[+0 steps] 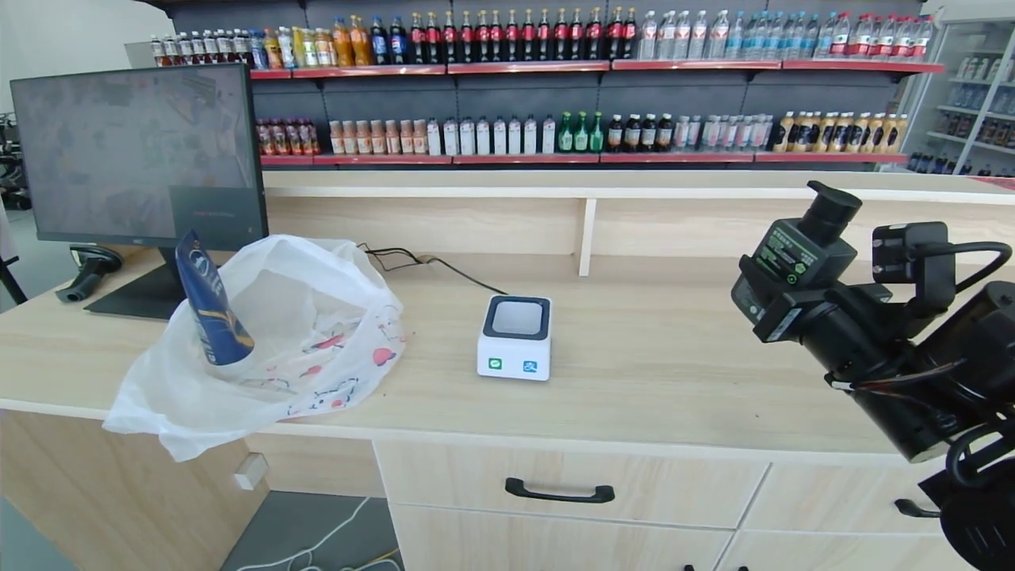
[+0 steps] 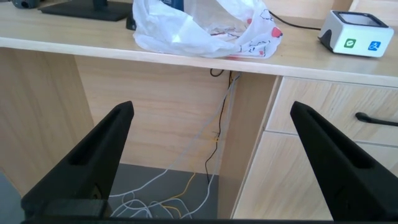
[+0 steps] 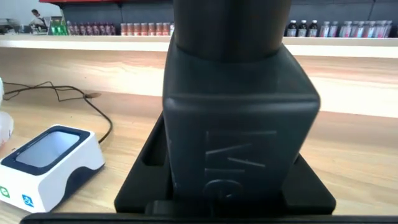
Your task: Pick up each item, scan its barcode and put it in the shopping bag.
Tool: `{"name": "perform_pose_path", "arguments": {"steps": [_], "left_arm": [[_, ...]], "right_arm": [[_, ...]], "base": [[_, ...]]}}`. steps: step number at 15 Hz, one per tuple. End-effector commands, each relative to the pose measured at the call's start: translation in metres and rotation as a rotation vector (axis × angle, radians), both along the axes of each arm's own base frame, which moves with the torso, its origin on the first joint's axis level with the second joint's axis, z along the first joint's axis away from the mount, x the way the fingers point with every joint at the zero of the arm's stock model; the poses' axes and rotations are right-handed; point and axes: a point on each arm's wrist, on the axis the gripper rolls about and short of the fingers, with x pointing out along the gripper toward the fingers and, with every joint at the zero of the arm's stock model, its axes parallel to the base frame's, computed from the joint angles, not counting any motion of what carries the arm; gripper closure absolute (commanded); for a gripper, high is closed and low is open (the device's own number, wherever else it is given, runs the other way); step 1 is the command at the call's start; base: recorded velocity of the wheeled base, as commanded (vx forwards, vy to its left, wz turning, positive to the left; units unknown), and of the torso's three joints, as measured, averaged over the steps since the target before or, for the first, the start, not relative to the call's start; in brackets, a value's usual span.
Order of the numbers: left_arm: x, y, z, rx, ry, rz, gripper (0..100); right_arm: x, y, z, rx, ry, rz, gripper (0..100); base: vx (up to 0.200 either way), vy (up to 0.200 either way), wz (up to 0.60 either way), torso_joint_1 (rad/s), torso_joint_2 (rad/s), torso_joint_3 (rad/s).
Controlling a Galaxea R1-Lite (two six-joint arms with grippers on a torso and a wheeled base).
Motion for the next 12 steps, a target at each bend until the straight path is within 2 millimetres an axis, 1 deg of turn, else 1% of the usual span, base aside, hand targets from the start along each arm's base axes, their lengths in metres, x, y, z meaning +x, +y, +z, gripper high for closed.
{"name": "perform_pose_path", "arguments": {"steps": [1, 5, 8, 10, 12], "left_arm": [[0.000, 0.000, 0.000, 0.000, -0.001, 0.002, 0], [0.000, 0.000, 0.000, -0.007, -0.001, 0.001, 0], [0.000, 0.000, 0.000, -0.007, -0.001, 0.001, 0], [0.000, 0.000, 0.000, -0.006, -0.001, 0.001, 0], [0.000, 0.000, 0.000, -0.007, -0.001, 0.001, 0]], "right_arm": [[0.002, 0.001, 0.000, -0.001, -0.001, 0.003, 100], [0.003, 0.002, 0.004, 0.021, -0.017, 0.008, 100], [0.002, 0.003, 0.004, 0.020, -0.014, 0.012, 100], [-0.001, 0.010, 0.004, 0.020, -0.015, 0.041, 100], [-0.008, 0.023, 0.004, 0.019, -0.012, 0.095, 100]], "base": [[0.000, 0.200, 0.00, 0.012, 0.01, -0.012], [0.000, 0.200, 0.00, 0.006, 0.00, 0.002], [0.000, 0.200, 0.00, -0.001, 0.01, 0.002], [0.000, 0.200, 0.00, 0.002, 0.00, 0.002], [0.000, 0.200, 0.00, 0.002, -0.01, 0.000]]}}
